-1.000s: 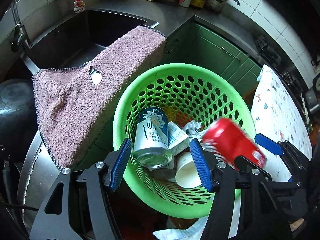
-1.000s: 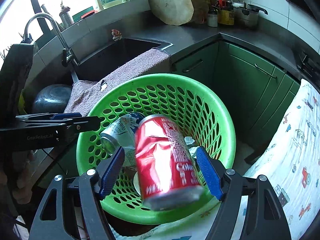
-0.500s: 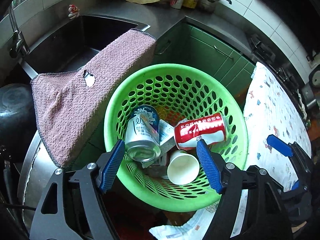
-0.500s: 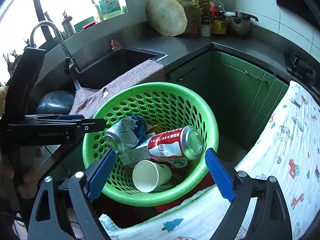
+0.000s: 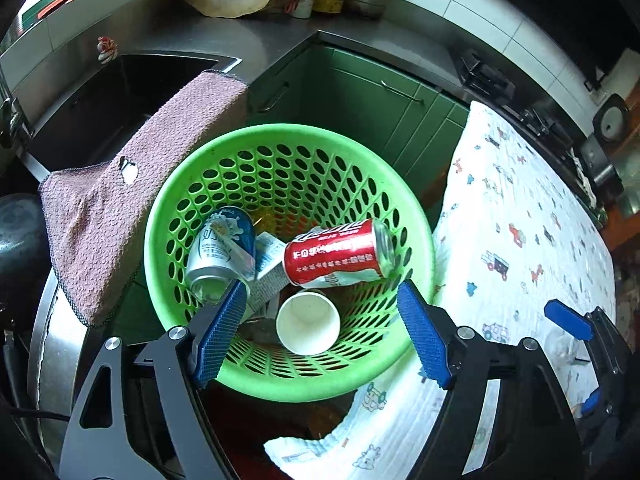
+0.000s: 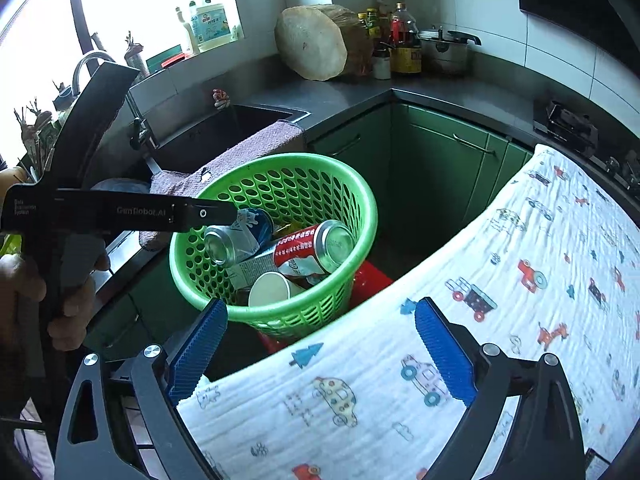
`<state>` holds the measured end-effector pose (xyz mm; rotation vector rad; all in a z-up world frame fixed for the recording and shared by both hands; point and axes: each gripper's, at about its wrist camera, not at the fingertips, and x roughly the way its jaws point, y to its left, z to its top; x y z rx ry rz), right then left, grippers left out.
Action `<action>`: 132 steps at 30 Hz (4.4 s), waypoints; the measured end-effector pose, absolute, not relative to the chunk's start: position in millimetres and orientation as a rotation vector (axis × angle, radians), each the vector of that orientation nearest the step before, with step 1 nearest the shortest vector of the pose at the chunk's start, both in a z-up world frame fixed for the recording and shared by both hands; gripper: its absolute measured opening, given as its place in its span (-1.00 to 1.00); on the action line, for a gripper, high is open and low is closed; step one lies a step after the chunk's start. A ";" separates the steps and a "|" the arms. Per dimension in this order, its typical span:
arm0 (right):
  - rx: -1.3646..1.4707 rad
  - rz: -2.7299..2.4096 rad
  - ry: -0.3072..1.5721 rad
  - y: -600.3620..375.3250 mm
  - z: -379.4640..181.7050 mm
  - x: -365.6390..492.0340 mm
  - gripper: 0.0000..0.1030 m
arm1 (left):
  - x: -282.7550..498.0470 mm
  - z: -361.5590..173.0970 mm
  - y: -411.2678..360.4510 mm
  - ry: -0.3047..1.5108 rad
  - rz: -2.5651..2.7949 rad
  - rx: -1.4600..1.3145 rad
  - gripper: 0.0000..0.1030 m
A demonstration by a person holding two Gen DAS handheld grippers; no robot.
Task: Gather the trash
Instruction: 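Move both grippers back over the table toward the clear cup and black box, then lower the right gripper around the black printed box to grasp it, then grasp the clear plastic cup rim with the left gripper while the right gripper lifts the box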
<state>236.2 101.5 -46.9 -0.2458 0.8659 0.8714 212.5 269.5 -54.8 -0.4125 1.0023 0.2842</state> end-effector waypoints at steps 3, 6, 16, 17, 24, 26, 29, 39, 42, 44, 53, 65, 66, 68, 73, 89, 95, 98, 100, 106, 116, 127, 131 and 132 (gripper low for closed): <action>-0.251 0.840 0.856 78.4 -45.5 226.2 0.81 | 214.3 -49.5 252.2 0.996 0.257 -0.390 0.57; -0.242 0.796 0.854 52.5 -46.1 218.4 0.82 | 218.1 -45.3 231.5 0.996 0.220 -0.369 0.58; -0.158 0.619 0.876 -48.1 -51.5 203.5 0.83 | 232.1 -42.4 147.6 1.012 0.067 -0.280 0.61; -0.155 0.602 0.877 -58.5 -52.1 202.0 0.84 | 233.1 -42.2 138.8 1.013 0.049 -0.271 0.61; -0.187 0.471 0.870 -120.9 -58.9 190.5 0.84 | 239.0 -40.0 83.6 1.026 -0.061 -0.221 0.61; -0.189 0.440 0.889 -136.4 -62.9 190.9 0.84 | 241.1 -40.4 70.1 1.030 -0.087 -0.208 0.61; -0.176 0.411 0.911 -155.5 -69.4 188.7 0.84 | 244.1 -42.0 49.7 1.039 -0.127 -0.192 0.62; -0.086 0.369 0.958 -204.2 -87.8 186.6 0.83 | 247.9 -51.1 -11.1 1.068 -0.236 -0.112 0.64; -0.087 0.353 0.968 -215.1 -90.2 190.7 0.83 | 248.6 -56.2 -26.1 1.080 -0.257 -0.092 0.65; -0.076 0.347 0.971 -224.9 -91.3 195.2 0.83 | 249.2 -58.5 -33.5 1.086 -0.268 -0.080 0.65; -0.066 0.368 0.987 -250.4 -97.5 224.2 0.83 | 258.4 -62.9 -50.2 1.100 -0.276 -0.070 0.69; -0.155 0.452 1.000 -247.8 -111.2 271.0 0.83 | 266.8 -66.7 -50.5 1.112 -0.260 -0.087 0.69; -0.176 0.458 1.001 -245.3 -112.0 273.9 0.83 | 266.8 -66.7 -50.8 1.112 -0.261 -0.084 0.69; -0.209 0.482 1.007 -241.2 -113.9 279.0 0.83 | 267.3 -66.3 -51.4 1.110 -0.266 -0.079 0.69; -0.295 0.522 1.028 -233.2 -120.9 288.4 0.83 | 267.6 -65.0 -58.8 1.103 -0.323 -0.065 0.66; -0.397 0.665 1.082 -212.8 -126.3 261.9 0.45 | 281.1 -80.4 -79.5 1.134 -0.446 -0.002 -0.27; -0.400 0.658 1.073 -202.6 -128.3 267.2 0.45 | 280.3 -83.0 -82.8 1.136 -0.464 0.019 -0.67; -0.400 0.658 1.075 -198.9 -128.7 270.1 0.43 | 277.7 -81.1 -81.7 1.128 -0.470 0.017 -0.90; -0.412 0.659 1.069 -196.6 -127.5 269.7 0.25 | 275.3 -78.9 -79.9 1.116 -0.467 0.022 -0.91; -0.405 0.659 1.069 -192.8 -123.0 262.5 -0.02 | 269.9 -72.4 -67.2 1.092 -0.445 0.004 -0.95; -0.308 0.672 0.998 -171.3 -93.5 240.1 -0.09 | 257.9 -44.8 -15.1 1.016 -0.354 -0.040 -0.96; -0.225 0.671 0.909 -129.3 -56.9 235.8 -0.10 | 248.9 -26.7 82.2 0.963 -0.176 -0.117 -0.96; -0.216 0.683 0.879 -111.6 -44.3 240.1 -0.11 | 247.5 -28.2 111.1 0.959 -0.131 -0.142 -0.96; -0.219 0.687 0.873 -106.7 -41.6 240.7 -0.11 | 247.2 -29.0 117.5 0.959 -0.120 -0.148 -0.96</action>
